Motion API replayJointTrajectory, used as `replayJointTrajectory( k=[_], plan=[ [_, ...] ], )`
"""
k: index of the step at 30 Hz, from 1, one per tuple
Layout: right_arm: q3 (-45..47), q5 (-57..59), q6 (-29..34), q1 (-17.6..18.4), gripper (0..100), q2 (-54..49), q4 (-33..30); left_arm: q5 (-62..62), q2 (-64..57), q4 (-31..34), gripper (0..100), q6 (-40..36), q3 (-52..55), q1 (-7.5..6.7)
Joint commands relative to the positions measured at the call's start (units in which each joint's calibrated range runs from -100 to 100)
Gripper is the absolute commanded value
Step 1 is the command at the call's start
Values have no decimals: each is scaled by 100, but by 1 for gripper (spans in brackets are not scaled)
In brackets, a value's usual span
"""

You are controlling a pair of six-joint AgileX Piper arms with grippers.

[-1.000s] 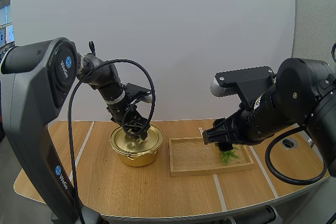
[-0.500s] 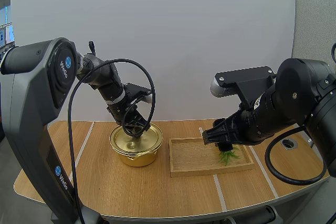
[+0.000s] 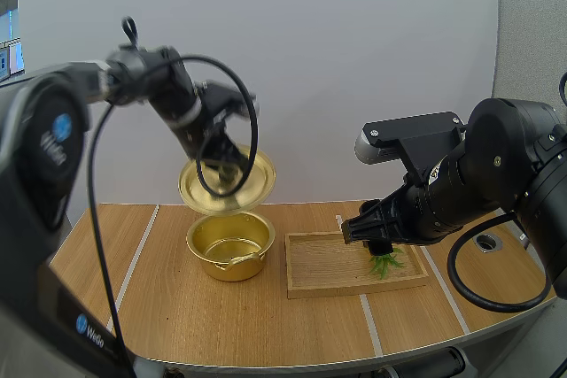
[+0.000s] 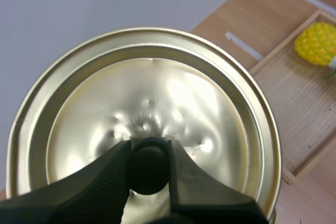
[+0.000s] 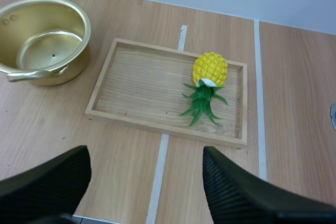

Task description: Open the pot, put the pineapple inside, and close it

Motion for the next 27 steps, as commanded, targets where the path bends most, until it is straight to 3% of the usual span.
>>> replayJointTrajectory(
  k=[1,11,17,27],
  plan=[
    [-48,0,26,-32,100,-11,1,275,-1126,-43,0,-250,-738,-22],
    [-48,0,26,-32,100,-11,1,232,-2299,29,0,-564,-2350,-22],
    [-48,0,26,-32,100,-11,1,-471,-2473,708,0,-1172,-3323,-15],
    [-48,0,26,-32,100,-11,15,-1124,-2473,1262,0,-1517,-4544,-15]
  ],
)
